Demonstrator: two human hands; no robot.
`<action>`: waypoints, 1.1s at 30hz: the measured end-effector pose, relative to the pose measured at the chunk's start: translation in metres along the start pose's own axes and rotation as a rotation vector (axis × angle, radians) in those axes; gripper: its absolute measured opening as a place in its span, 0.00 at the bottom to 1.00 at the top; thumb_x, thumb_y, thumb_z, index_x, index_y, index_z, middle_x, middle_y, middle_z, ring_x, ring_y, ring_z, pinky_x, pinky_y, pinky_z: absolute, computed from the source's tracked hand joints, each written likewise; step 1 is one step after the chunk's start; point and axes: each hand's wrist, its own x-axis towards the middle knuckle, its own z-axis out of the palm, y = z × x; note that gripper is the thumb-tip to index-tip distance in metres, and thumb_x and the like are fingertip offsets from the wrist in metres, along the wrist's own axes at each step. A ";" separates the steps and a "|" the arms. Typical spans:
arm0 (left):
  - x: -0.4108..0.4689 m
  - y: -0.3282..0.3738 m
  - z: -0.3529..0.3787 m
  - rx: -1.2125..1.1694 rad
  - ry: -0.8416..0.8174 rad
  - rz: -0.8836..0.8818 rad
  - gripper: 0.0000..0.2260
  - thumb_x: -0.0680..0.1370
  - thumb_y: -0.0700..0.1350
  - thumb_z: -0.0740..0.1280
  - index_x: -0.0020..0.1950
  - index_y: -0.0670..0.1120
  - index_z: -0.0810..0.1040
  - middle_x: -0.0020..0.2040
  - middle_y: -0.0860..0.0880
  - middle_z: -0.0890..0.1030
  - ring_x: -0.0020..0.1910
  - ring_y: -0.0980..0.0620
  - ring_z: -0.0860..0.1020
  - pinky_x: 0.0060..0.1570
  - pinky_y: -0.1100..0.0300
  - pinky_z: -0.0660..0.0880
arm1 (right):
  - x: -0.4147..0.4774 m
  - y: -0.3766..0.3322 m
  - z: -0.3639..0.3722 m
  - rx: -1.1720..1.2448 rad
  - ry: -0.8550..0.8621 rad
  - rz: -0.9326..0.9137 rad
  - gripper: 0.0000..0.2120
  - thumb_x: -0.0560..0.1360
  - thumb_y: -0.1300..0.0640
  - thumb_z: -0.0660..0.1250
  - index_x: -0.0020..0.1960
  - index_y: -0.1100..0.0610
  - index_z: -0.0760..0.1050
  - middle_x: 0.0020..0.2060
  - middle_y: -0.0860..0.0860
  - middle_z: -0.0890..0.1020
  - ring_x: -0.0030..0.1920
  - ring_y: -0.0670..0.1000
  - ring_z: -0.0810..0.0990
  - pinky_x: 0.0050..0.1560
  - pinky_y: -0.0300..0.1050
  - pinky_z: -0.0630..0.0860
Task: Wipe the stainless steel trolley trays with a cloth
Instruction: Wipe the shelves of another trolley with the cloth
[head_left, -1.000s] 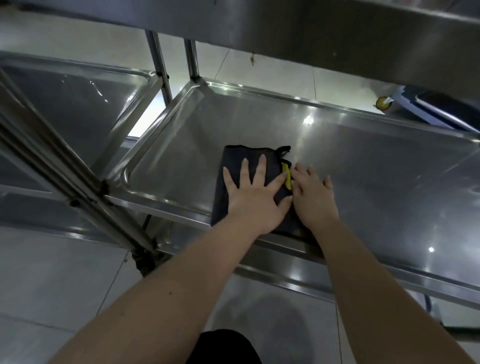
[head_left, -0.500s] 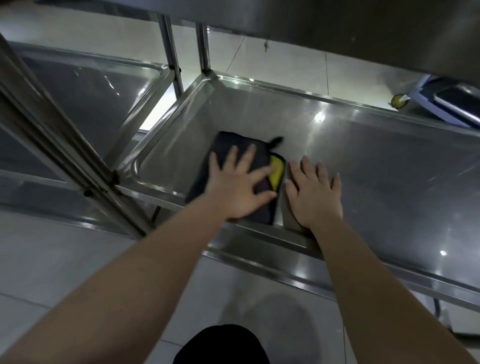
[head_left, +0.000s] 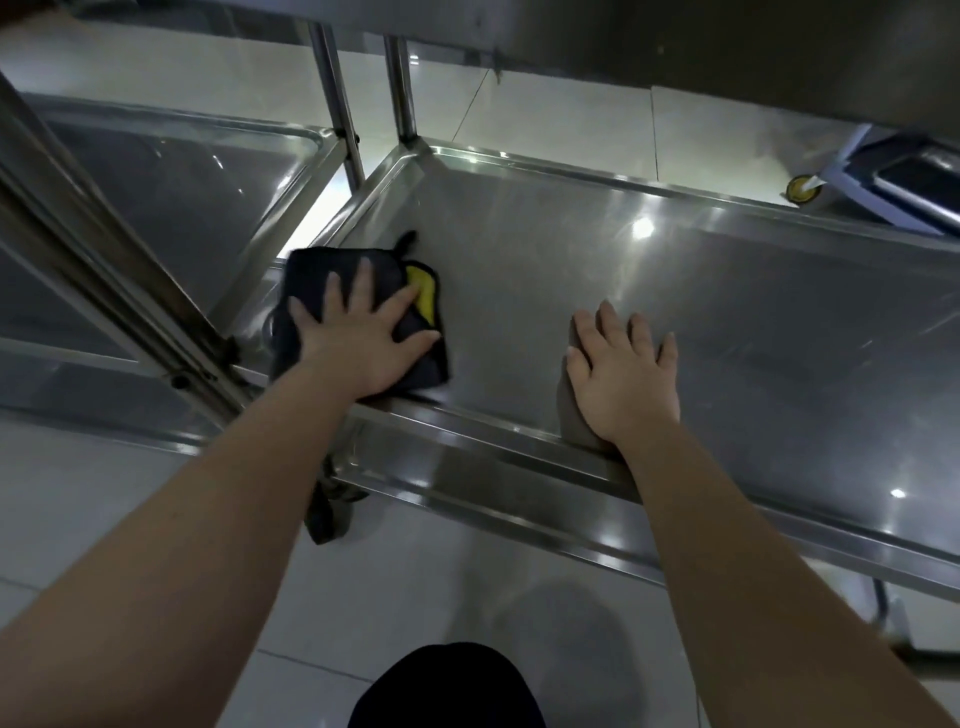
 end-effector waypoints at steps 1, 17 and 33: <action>-0.006 0.029 0.004 0.013 0.012 0.072 0.31 0.73 0.75 0.46 0.75 0.70 0.45 0.79 0.51 0.37 0.78 0.41 0.40 0.68 0.29 0.40 | 0.001 0.000 -0.001 0.032 0.007 0.001 0.26 0.82 0.44 0.44 0.79 0.46 0.49 0.79 0.48 0.52 0.78 0.57 0.47 0.74 0.64 0.41; -0.002 0.025 0.005 -0.077 0.038 0.010 0.34 0.68 0.79 0.49 0.72 0.73 0.50 0.80 0.57 0.42 0.79 0.45 0.44 0.71 0.32 0.42 | -0.014 0.026 -0.006 0.733 0.233 -0.026 0.15 0.78 0.60 0.66 0.64 0.56 0.78 0.66 0.54 0.77 0.74 0.57 0.64 0.73 0.45 0.58; -0.009 0.124 0.010 -0.017 0.034 0.162 0.32 0.71 0.77 0.45 0.73 0.73 0.46 0.80 0.54 0.40 0.78 0.40 0.40 0.68 0.28 0.40 | -0.051 0.112 -0.019 -0.011 -0.172 0.172 0.32 0.74 0.27 0.41 0.76 0.34 0.40 0.79 0.42 0.43 0.78 0.60 0.40 0.68 0.76 0.40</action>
